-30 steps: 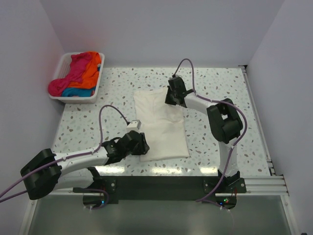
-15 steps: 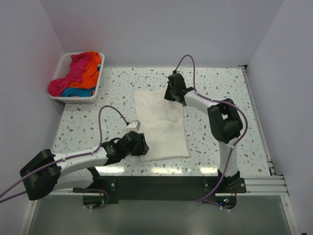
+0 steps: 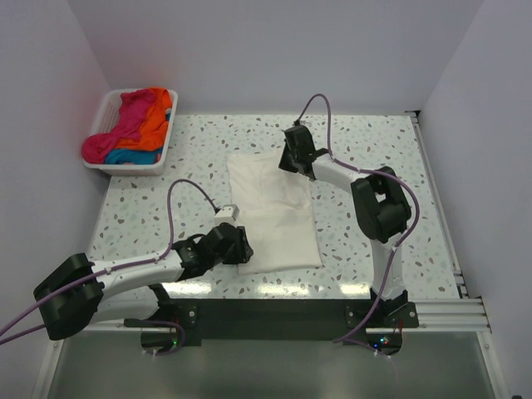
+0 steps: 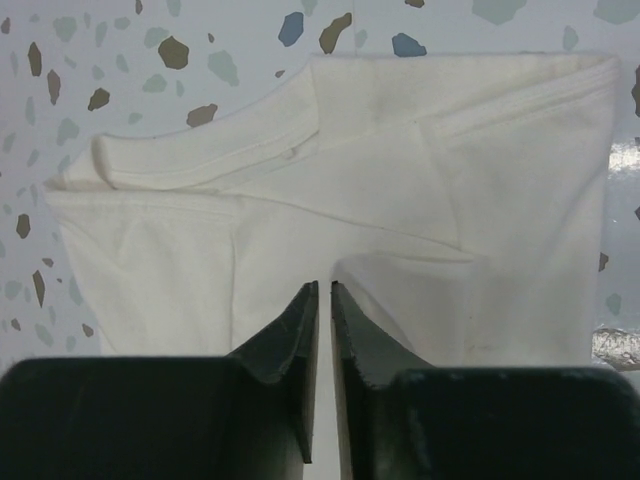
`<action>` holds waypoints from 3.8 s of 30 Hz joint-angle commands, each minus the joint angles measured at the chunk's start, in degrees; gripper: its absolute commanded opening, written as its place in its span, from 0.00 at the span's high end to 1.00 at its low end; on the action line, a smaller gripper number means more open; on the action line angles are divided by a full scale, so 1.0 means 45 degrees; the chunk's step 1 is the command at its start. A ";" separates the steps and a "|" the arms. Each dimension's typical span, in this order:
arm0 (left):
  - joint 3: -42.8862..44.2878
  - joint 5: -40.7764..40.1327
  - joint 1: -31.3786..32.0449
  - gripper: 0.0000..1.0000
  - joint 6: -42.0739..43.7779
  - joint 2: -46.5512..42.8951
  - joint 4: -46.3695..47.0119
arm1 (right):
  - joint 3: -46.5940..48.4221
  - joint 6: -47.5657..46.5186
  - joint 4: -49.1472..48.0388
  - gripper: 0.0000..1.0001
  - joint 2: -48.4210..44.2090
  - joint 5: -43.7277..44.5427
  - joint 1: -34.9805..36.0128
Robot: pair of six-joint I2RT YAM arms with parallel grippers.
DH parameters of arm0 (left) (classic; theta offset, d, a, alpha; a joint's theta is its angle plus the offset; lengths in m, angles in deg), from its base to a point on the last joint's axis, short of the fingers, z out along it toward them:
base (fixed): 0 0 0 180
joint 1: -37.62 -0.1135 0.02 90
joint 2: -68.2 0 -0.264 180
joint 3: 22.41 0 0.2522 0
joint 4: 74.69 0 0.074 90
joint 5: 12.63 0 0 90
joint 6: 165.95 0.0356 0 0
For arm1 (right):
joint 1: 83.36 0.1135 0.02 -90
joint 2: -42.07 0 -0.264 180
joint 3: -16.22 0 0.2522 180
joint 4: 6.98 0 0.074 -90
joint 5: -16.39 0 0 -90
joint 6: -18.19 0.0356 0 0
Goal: Fold and stack the t-shirts
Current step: Fold the tshirt
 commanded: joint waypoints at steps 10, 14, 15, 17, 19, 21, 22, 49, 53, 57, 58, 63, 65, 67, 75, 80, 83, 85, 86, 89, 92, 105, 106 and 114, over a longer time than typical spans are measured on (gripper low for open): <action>0.0465 -0.0828 -0.0032 0.46 -0.0209 -0.0676 -0.0266 | 0.0831 -0.1735 0.1804 0.20 -0.1451 0.0960 -0.0124; 0.0564 -0.1434 -0.0032 0.45 -0.0911 -0.1651 -0.1262 | -0.0939 -0.1523 0.2707 0.21 -0.3402 0.0453 -0.0320; 0.0583 -0.1570 -0.0032 0.44 -0.1183 -0.1809 -0.1650 | -0.1642 -0.1443 0.2590 0.21 -0.4470 0.0220 -0.0301; 0.0583 -0.1630 -0.0032 0.43 -0.1342 -0.2257 -0.2004 | -0.3828 -0.0958 0.2493 0.22 -0.5550 -0.0152 -0.0320; 0.0448 -0.1553 -0.0032 0.43 -0.1693 -0.2473 -0.2473 | -0.6513 -0.0546 0.1948 0.28 -0.7263 -0.0717 -0.0320; 0.0020 -0.1029 -0.0032 0.42 -0.1889 -0.2805 -0.2358 | -0.8145 0.0040 0.1418 0.33 -0.8324 -0.1753 -0.0281; -0.0138 -0.0851 -0.0032 0.42 -0.1947 -0.2903 -0.2280 | -0.9661 0.0390 0.1108 0.40 -0.9315 -0.2238 -0.0223; -0.3870 0.1456 -0.0012 0.45 -0.4154 -0.3763 -0.0520 | -1.5378 0.2404 0.3196 0.55 -1.6180 -0.3805 0.0090; -0.3929 0.1319 -0.0012 0.49 -0.4584 -0.3841 -0.0989 | -1.5828 0.2658 0.2844 0.52 -1.6122 -0.4098 0.0090; -0.3753 0.1261 -0.0012 0.52 -0.4624 -0.3647 -0.1322 | -1.6140 0.2834 0.2531 0.52 -1.5887 -0.4333 0.0090; -0.3714 0.1280 -0.0012 0.52 -0.4624 -0.3511 -0.1399 | -1.6199 0.2951 0.2337 0.52 -1.5848 -0.4314 0.0090; -0.3518 0.1241 0.0008 0.56 -0.4526 -0.3198 -0.1673 | -1.6492 0.3244 0.1575 0.55 -1.5283 -0.4625 0.0129; -0.3441 0.1280 0.0007 0.57 -0.4449 -0.3080 -0.1674 | -1.6551 0.3245 0.1457 0.56 -1.5145 -0.4626 0.0109; -0.3401 0.1319 0.0007 0.59 -0.4370 -0.2808 -0.1557 | -1.6609 0.3225 0.1340 0.61 -1.5028 -0.4626 0.0109; -0.3226 0.1456 0.0007 0.75 -0.3941 -0.2454 -0.0951 | -1.6376 0.3030 0.1143 0.83 -1.4754 -0.4743 0.0109; -0.2640 0.1650 0.0007 0.87 -0.3238 -0.2416 -0.0658 | -1.5966 0.2718 0.1475 0.96 -1.4988 -0.4841 0.0110; -0.2348 0.1807 0.0007 0.96 -0.3042 -0.2338 -0.0600 | -1.5693 0.2542 0.1748 1.00 -1.5202 -0.4958 0.0109; -0.2249 0.1905 0.0007 1.00 -0.2964 -0.2415 -0.0638 | -1.5575 0.2367 0.2040 1.00 -1.5339 -0.4997 0.0109; -0.2210 0.1982 0.0007 1.00 -0.2944 -0.2454 -0.0677 | -1.5497 0.2308 0.2139 1.00 -1.5437 -0.5017 0.0109; -0.2132 0.2158 0.0007 1.00 -0.2885 -0.2650 -0.0950 | -1.5535 0.2229 0.2296 1.00 -1.5671 -0.5348 0.0110; -0.2093 0.2470 0.0007 1.00 -0.2768 -0.2981 -0.1224 | -1.5574 0.2093 0.2685 1.00 -1.6100 -0.5544 0.0187; -0.0044 0.1516 0.0300 1.00 -0.2203 -0.5189 -0.4229 | -1.3253 0.1216 0.6414 1.00 -1.8856 -0.4336 0.0832; 0.0442 0.1379 0.0300 1.00 -0.2047 -0.5170 -0.4368 | -1.2980 0.1136 0.6533 1.00 -1.8720 -0.4217 0.0832; 0.2475 -0.0086 0.0145 1.00 -0.1071 -0.4507 -0.4741 | -1.0616 0.0667 0.5834 1.00 -1.7062 -0.3378 0.0832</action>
